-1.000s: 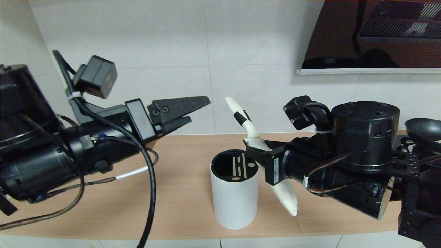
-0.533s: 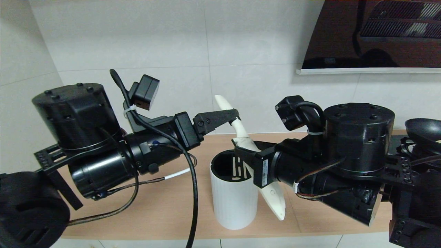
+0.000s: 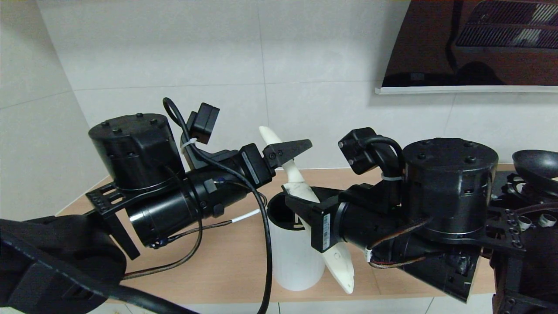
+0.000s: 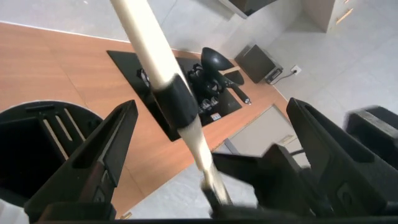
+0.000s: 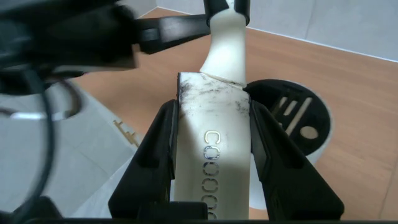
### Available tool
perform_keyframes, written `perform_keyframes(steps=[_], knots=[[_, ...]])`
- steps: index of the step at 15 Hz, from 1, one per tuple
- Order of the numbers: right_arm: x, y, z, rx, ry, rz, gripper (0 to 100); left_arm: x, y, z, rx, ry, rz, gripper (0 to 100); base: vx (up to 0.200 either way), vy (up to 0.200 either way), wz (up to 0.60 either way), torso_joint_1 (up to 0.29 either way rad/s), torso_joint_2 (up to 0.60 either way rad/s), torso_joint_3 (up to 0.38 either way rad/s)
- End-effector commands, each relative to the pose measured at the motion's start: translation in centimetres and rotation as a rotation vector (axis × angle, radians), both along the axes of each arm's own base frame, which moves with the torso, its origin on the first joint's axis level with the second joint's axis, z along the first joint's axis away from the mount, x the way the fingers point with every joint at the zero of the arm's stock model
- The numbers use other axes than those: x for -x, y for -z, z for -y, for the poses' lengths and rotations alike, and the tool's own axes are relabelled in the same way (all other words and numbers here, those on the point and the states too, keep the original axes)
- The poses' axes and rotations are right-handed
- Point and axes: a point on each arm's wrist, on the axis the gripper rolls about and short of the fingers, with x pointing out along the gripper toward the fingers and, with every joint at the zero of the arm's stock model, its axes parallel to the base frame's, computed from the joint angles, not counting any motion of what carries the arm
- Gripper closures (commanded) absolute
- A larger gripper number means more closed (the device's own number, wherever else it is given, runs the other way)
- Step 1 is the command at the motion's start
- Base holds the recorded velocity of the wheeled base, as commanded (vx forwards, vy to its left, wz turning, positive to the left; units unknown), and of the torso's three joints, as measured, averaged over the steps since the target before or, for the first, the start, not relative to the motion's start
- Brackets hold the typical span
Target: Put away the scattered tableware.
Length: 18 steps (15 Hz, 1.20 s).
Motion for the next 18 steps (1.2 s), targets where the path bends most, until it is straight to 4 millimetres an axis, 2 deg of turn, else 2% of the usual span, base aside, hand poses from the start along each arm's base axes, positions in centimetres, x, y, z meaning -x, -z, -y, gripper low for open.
perform_keyframes(steps=[1,8,9,18], knots=[[0.31,-0.11,-0.08,-0.003,-0.009,0.002,100,-0.12,0.09,0.03,-0.002,-0.002,-0.002,0,0.000,0.000,0.00,0.000,0.00,0.000],[1.14,-0.26,0.04,-0.003,-0.029,0.006,100,-0.10,0.05,0.01,-0.001,-0.005,-0.001,0,0.000,0.000,0.00,0.000,0.00,0.000],[1.10,-0.26,0.07,-0.003,-0.027,0.006,100,-0.11,0.03,-0.01,-0.001,-0.013,0.002,100,0.000,0.000,0.00,0.000,0.00,0.000],[1.06,-0.40,0.10,-0.008,-0.026,0.007,100,-0.20,0.13,0.06,-0.003,-0.015,-0.001,100,0.000,0.000,0.00,0.000,0.00,0.000]])
